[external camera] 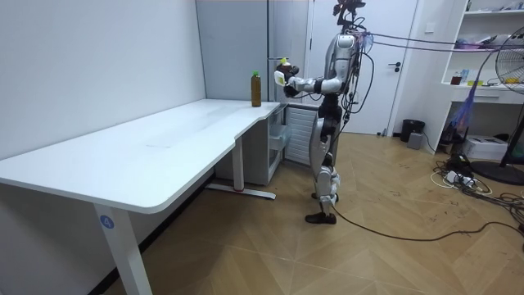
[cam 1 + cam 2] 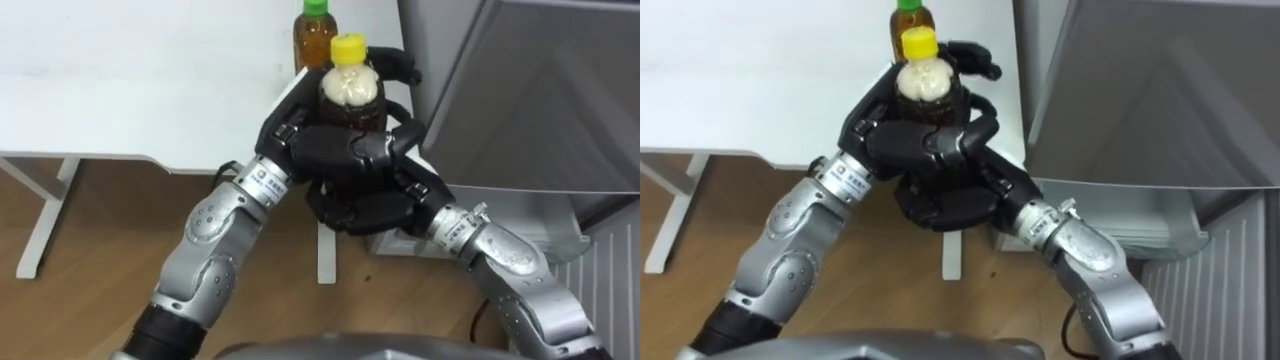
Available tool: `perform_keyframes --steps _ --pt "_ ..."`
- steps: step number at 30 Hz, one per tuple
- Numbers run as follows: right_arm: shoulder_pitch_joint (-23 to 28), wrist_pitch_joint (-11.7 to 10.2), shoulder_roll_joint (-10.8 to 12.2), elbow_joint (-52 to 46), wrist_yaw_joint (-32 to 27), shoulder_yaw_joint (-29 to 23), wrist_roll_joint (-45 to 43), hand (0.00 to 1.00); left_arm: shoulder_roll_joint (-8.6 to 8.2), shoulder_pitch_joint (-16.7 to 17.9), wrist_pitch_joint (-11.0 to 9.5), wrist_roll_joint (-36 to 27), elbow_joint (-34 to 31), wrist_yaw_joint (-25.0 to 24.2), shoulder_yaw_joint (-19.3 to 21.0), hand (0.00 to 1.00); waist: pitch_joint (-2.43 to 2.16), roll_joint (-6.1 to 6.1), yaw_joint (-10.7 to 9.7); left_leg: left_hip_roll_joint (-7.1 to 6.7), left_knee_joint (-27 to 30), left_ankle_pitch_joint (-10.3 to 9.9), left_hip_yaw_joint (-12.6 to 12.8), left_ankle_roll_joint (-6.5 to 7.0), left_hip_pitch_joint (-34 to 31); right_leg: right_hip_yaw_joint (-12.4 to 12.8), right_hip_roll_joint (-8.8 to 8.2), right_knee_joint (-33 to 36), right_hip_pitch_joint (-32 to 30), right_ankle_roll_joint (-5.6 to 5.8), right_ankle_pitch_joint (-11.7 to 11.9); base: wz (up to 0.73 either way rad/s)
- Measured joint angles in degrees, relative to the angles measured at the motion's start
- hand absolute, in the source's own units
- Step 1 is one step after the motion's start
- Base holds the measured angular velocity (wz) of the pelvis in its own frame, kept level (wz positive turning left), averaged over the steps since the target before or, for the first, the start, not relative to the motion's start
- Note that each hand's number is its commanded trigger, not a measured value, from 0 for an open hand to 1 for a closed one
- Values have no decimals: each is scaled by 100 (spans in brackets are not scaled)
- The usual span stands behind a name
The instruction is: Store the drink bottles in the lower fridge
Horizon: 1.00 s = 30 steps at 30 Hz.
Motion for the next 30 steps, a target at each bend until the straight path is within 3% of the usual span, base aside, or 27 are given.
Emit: perform_keyframes --steps 3,6,10,12,15,18,20,23,28,30 --pt "98 -97 2 25 -59 -30 -61 100 -50 -2 -1 311 -10 1 28 0 5 -7 53 8 3 1 -16 -2 36 -7 12 -40 58 -4 25 0" --pt "129 -500 105 232 -210 -145 -420 100 -248 -4 -8 666 -10 116 44 0 24 -59 159 14 -7 6 -45 -9 145 -1 19 -97 174 -8 50 0" --pt "53 -883 123 406 -438 -153 -695 100 -283 -10 -49 902 -96 288 44 0 4 -140 212 16 -27 20 -70 -24 206 22 29 -177 243 -12 70 -2" --pt "-42 -1138 138 600 -517 -152 -794 100 -354 -11 -81 1074 -130 384 44 0 -23 -180 265 13 -28 20 -101 -24 227 23 30 -175 254 -14 71 -2" --pt "-367 -1633 200 1119 -747 -153 -1128 100 -537 -11 -173 1350 -129 697 44 0 -26 -217 373 4 -27 25 -249 -31 238 22 38 -175 255 -23 96 -2" --pt "-742 -2125 444 1769 -1069 -153 -1615 100 -582 -11 -278 1499 -126 1073 45 0 -40 -261 424 -18 -30 41 -549 -56 240 -18 53 -178 271 -40 120 4" --pt "-1087 -2469 767 2389 -1425 -153 -2085 100 -605 -12 -285 1569 -99 1512 55 0 -67 -314 460 -29 -33 56 -740 -74 239 -38 69 -179 279 -56 129 6" --pt "-1471 -2634 1132 2960 -1887 -137 -2638 100 -694 -18 -285 1626 -26 1995 163 0 -117 -391 470 -50 -19 64 -865 -78 230 -112 66 -187 318 -58 131 13" --pt "-1894 -2789 1415 3499 -2694 91 -3040 100 -673 -176 -290 1628 -21 2616 175 0 -231 -544 593 -75 23 72 -971 -77 179 -200 59 -180 321 -56 130 10" --pt "-2032 -2743 1471 3533 -2963 141 -3166 100 -670 -292 -292 1628 -19 2811 178 0 -239 -556 640 -85 77 72 -994 -77 148 -204 58 -173 321 -53 131 9"
